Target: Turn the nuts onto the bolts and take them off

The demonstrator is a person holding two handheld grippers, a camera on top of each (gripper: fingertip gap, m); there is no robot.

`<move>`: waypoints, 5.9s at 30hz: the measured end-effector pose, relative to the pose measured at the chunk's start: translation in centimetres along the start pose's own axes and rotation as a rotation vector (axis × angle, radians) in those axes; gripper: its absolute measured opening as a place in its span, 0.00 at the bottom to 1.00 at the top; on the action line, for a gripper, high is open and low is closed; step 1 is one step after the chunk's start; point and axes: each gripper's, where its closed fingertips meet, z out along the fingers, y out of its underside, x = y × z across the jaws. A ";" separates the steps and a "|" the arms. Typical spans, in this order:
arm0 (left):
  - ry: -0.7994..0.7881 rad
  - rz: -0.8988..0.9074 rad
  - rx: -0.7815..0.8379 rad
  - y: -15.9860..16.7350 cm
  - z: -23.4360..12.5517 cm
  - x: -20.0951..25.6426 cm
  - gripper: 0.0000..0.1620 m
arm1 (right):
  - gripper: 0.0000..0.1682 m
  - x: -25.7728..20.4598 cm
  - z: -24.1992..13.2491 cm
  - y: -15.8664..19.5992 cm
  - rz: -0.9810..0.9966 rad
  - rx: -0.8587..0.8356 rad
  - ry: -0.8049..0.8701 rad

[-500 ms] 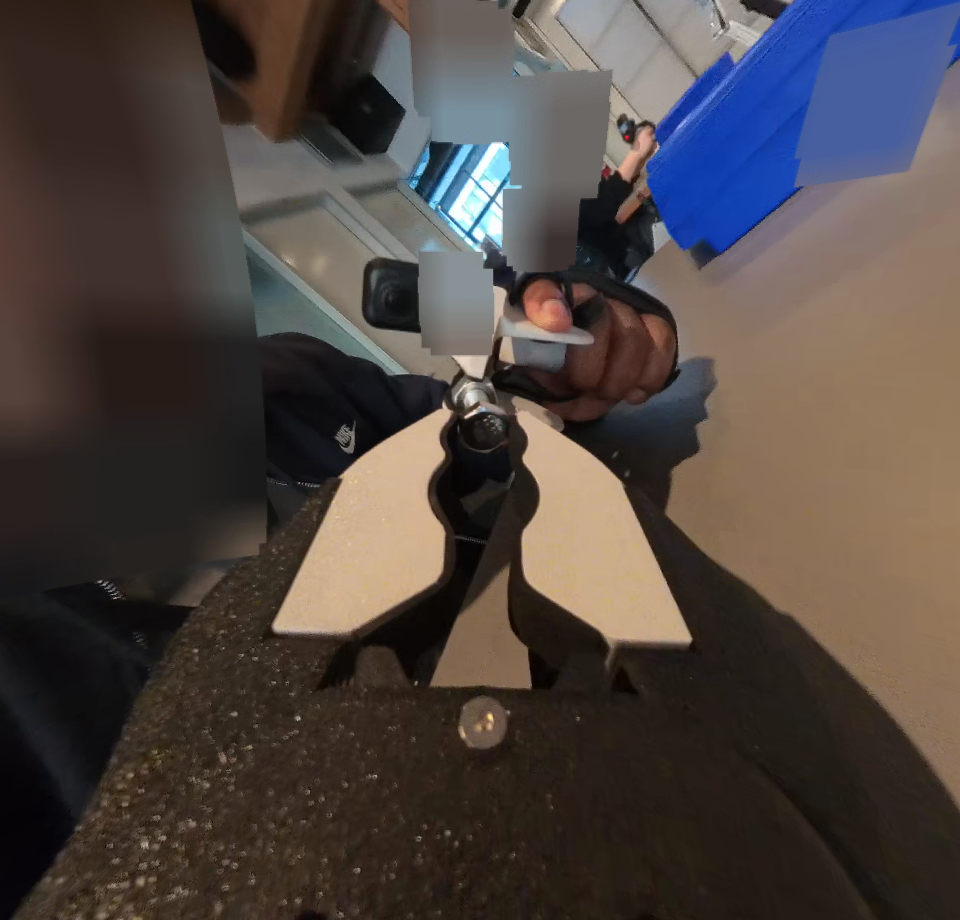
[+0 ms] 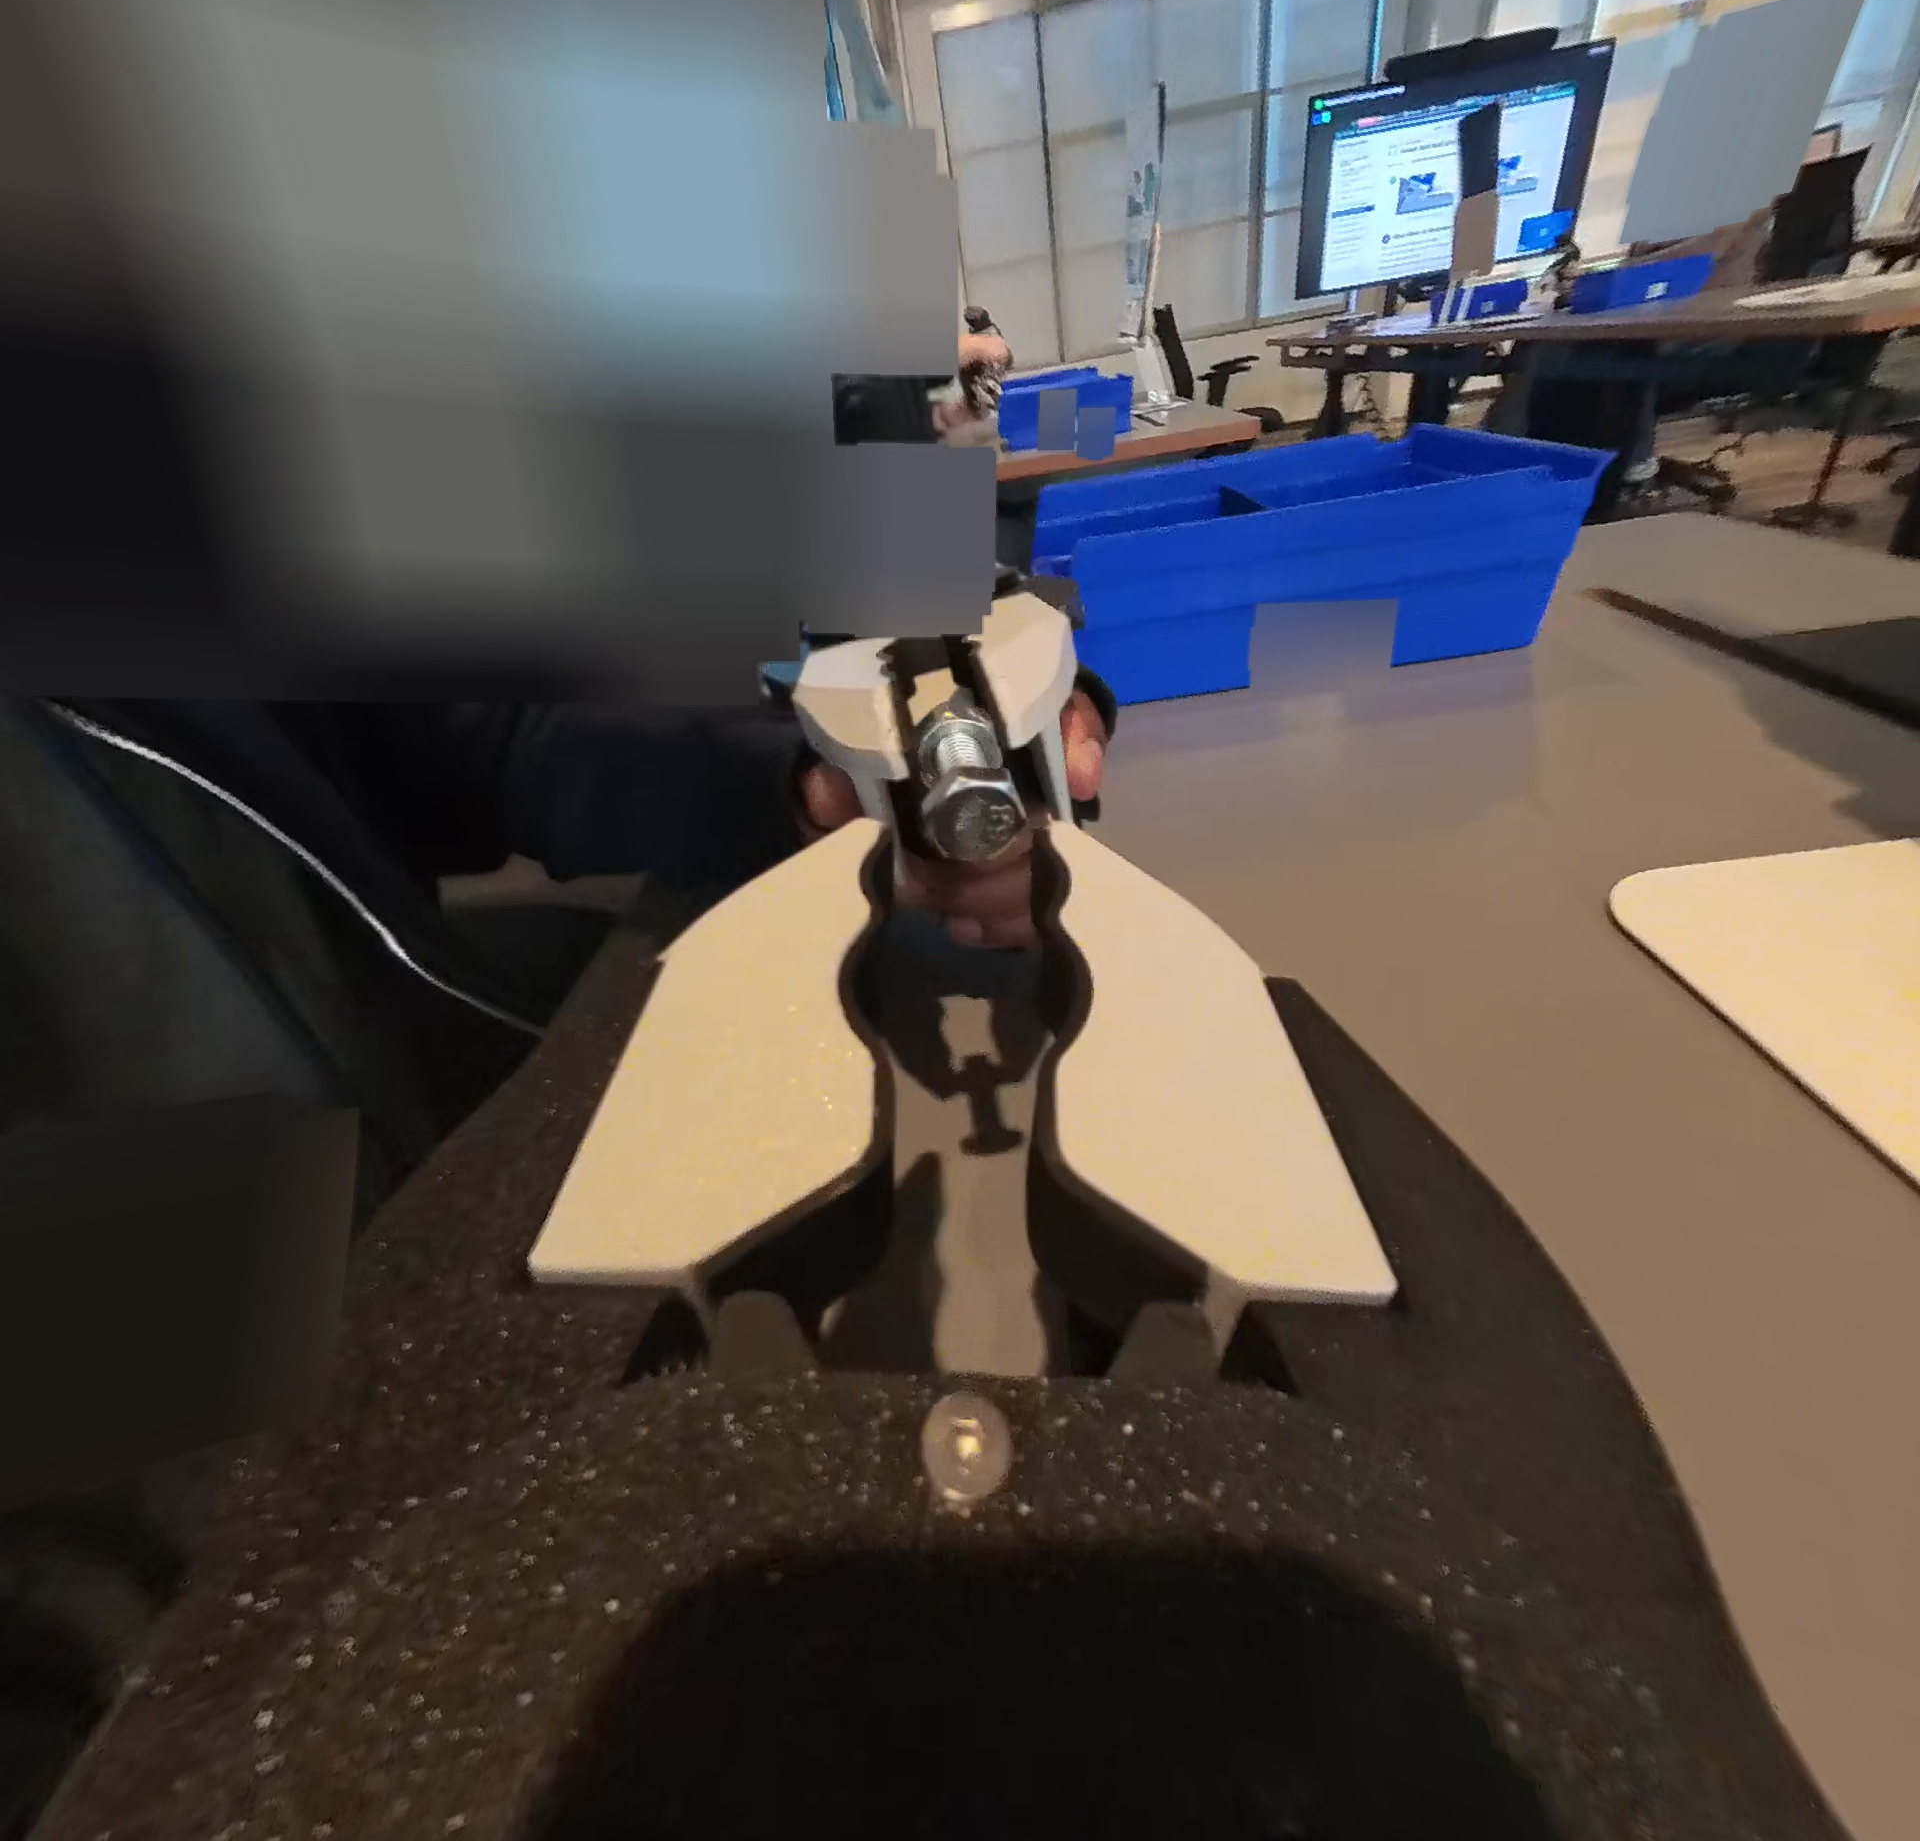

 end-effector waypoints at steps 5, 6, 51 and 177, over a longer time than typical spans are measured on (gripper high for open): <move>0.055 -0.067 0.020 0.0 0.3 0.6 0.10 | 0.11 -0.3 0.5 0.3 -0.126 -0.054 0.065; 0.054 -0.066 0.019 0.0 0.3 0.6 0.10 | 0.10 -0.3 0.5 0.2 -0.120 -0.058 0.067; 0.003 -0.051 0.040 0.6 0.5 -5.0 0.10 | 0.14 4.8 1.1 -0.7 -0.236 0.014 0.031; -0.031 0.127 -0.028 0.5 0.4 -4.3 0.10 | 0.21 3.9 0.6 -0.5 0.146 0.028 -0.099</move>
